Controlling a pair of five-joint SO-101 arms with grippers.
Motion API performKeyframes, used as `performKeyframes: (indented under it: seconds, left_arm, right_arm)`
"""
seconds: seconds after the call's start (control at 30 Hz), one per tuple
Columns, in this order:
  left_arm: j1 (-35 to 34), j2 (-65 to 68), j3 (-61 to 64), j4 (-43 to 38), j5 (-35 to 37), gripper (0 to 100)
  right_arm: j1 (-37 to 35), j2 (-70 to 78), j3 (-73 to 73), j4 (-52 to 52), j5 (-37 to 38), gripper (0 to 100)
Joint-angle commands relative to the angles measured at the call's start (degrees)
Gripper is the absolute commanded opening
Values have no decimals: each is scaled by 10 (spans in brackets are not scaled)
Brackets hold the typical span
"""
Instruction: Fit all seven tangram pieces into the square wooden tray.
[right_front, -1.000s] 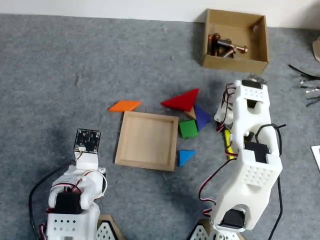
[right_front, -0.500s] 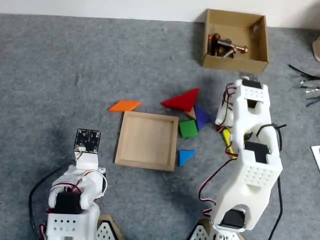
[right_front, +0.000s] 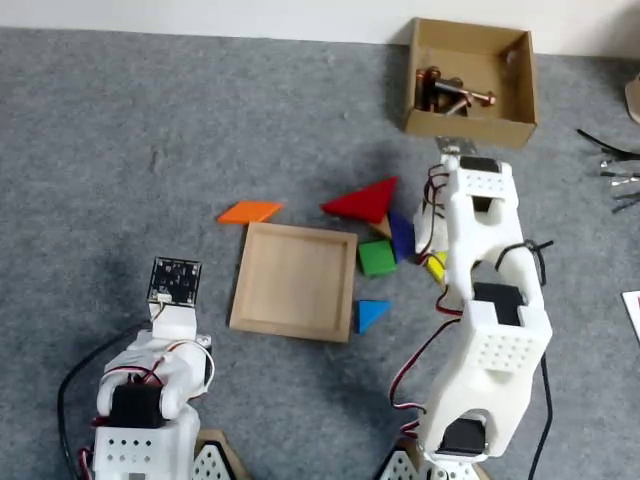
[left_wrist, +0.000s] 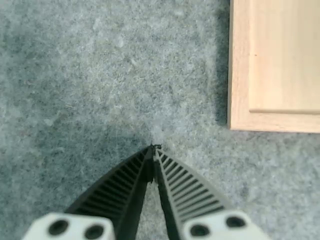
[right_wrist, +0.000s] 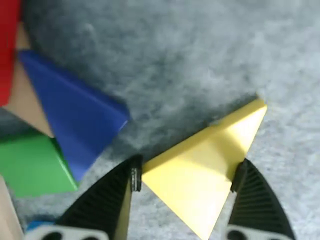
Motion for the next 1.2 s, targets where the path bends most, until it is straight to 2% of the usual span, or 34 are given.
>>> performKeyframes:
  seconds: [0.0, 0.17, 0.37, 0.47, 0.63, 0.93, 1.17]
  left_arm:
    - [-7, -9, 11, 3, 4, 5]
    - [-7, -9, 11, 3, 4, 5]
    - [-7, -9, 11, 3, 4, 5]
    - [-7, -9, 11, 3, 4, 5]
    - [-7, -9, 11, 3, 4, 5]
    - [-7, -9, 11, 3, 4, 5]
    - [-7, -9, 11, 3, 4, 5]
  right_arm:
    - [-22, -15, -8, 8, 13, 191]
    - [-27, -15, -8, 8, 15, 191]
    - [-44, -15, -12, 51, 58, 191]
    - [-46, -15, -18, 51, 58, 189]
    - [-45, -15, -22, 52, 58, 129]
    - [-47, -18, -22, 53, 58, 127]
    - [-57, -95, -22, 92, 58, 126]
